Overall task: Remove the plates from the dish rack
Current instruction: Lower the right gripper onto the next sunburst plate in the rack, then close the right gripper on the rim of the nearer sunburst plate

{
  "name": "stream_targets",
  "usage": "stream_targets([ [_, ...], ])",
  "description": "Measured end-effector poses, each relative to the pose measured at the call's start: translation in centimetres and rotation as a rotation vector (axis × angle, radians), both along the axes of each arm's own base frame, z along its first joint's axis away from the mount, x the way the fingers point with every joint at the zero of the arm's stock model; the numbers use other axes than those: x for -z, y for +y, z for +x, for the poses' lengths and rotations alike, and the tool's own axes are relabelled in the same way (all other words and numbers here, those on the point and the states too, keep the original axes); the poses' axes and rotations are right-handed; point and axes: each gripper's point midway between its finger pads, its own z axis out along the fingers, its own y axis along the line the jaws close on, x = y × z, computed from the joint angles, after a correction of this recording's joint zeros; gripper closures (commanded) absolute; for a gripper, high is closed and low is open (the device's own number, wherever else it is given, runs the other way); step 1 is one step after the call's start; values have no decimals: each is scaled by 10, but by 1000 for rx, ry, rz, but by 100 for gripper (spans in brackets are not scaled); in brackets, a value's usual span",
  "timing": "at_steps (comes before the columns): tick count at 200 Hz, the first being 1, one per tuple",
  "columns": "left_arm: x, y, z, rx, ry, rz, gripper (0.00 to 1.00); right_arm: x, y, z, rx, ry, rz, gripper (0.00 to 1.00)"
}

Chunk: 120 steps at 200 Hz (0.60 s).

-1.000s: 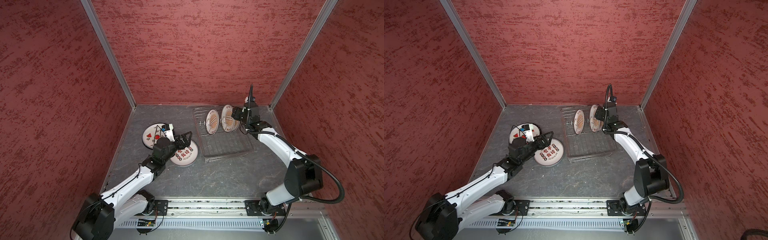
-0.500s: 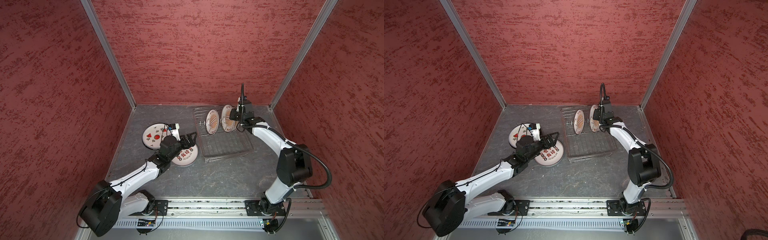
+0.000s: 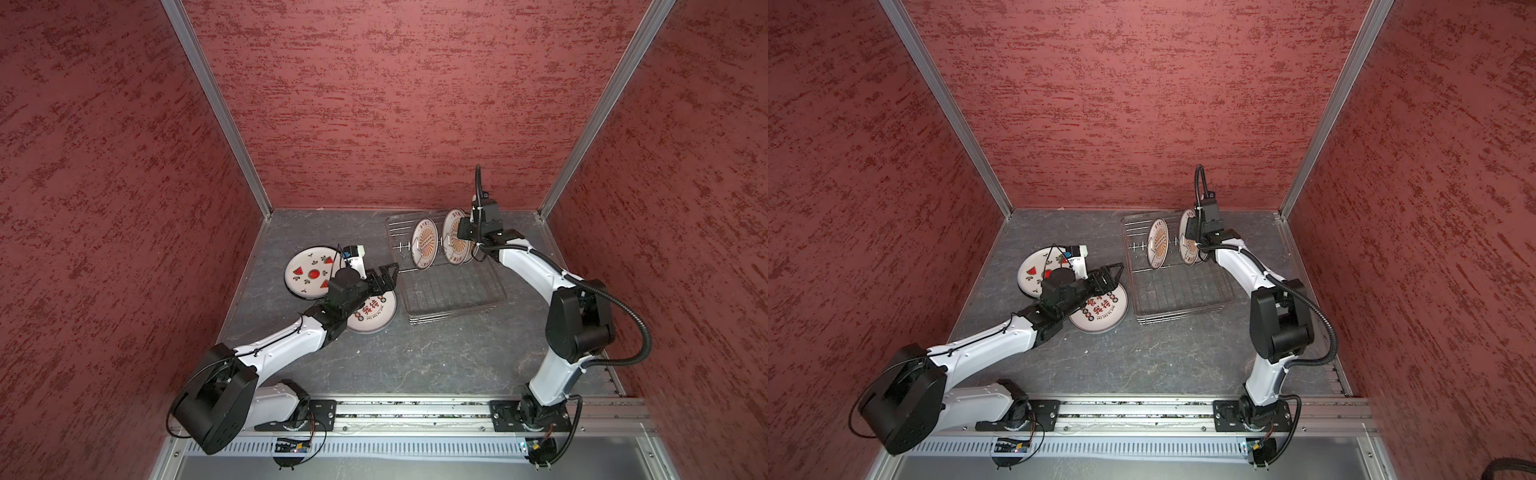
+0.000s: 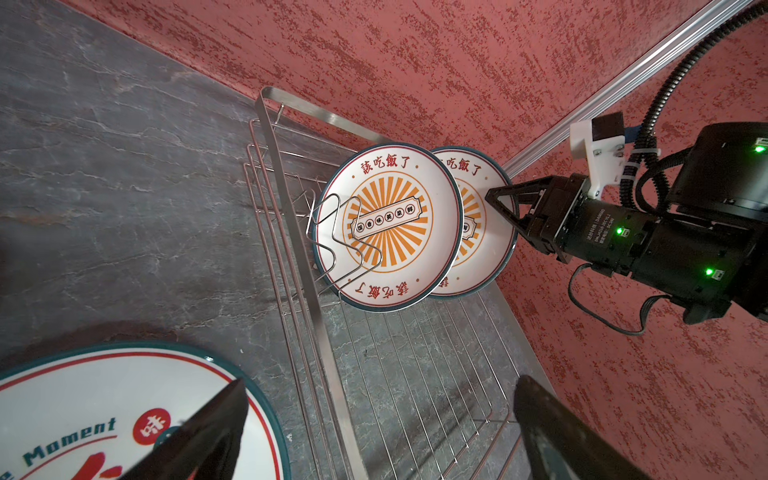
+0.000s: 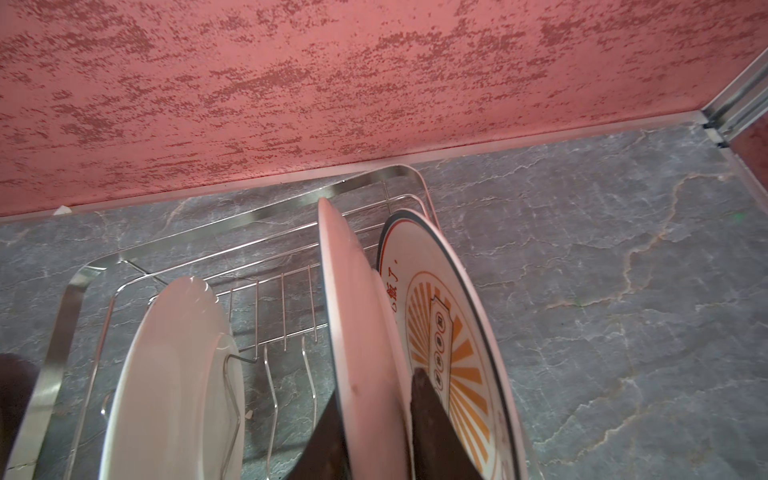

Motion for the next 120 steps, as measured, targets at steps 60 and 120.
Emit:
stream_targets([
  [60, 0, 0, 1, -5, -2, -1, 1, 2, -7, 2, 64, -9, -169, 84],
  [120, -9, 11, 1, -49, -25, 10, 1, 2, -5, 13, 98, -19, -315, 90],
])
